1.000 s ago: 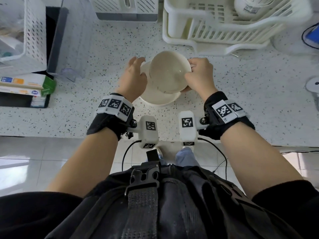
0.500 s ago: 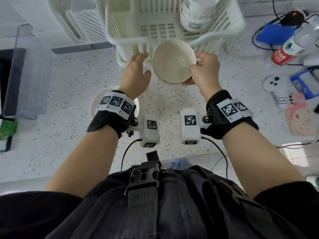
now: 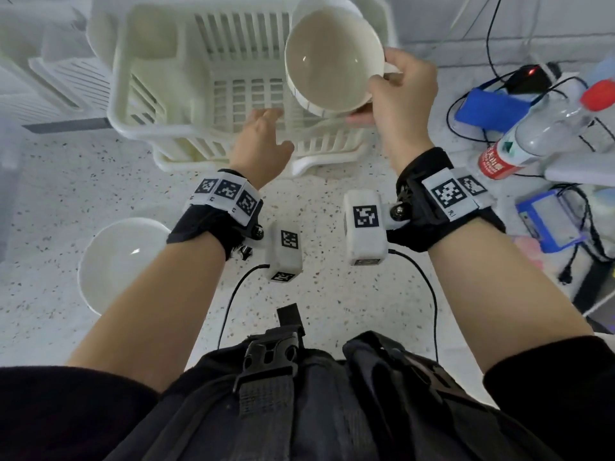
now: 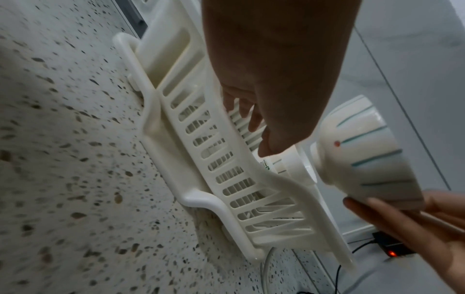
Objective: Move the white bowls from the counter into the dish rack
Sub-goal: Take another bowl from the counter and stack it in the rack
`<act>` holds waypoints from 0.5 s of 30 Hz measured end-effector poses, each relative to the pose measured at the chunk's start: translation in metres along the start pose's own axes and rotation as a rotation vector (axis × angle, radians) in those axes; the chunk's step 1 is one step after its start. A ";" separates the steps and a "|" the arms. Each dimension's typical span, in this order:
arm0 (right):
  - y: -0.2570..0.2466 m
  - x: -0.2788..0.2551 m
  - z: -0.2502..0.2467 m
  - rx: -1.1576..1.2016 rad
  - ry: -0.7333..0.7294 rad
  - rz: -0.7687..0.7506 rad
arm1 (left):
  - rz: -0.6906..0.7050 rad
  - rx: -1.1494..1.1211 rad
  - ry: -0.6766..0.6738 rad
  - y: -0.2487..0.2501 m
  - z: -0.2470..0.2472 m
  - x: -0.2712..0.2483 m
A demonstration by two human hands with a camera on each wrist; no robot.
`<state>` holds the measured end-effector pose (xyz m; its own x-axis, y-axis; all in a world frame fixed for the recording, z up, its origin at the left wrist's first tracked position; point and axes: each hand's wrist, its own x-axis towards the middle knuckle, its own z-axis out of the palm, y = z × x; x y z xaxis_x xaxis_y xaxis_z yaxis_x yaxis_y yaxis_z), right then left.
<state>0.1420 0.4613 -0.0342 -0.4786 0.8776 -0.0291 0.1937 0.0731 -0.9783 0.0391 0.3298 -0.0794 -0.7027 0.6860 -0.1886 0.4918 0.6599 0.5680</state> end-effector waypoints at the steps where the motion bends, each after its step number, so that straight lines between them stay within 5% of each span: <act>1: -0.001 0.008 0.001 0.011 0.003 -0.005 | -0.010 0.019 -0.014 0.003 0.000 0.006; 10: -0.012 0.077 0.025 -0.009 0.093 -0.107 | -0.071 0.129 -0.334 -0.001 0.005 0.053; 15: -0.004 0.100 0.040 -0.103 0.138 -0.186 | -0.107 0.088 -0.402 -0.010 0.008 0.071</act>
<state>0.0593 0.5299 -0.0413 -0.3937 0.9004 0.1850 0.2030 0.2814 -0.9379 -0.0119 0.3744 -0.1046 -0.5042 0.6656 -0.5503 0.4809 0.7456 0.4613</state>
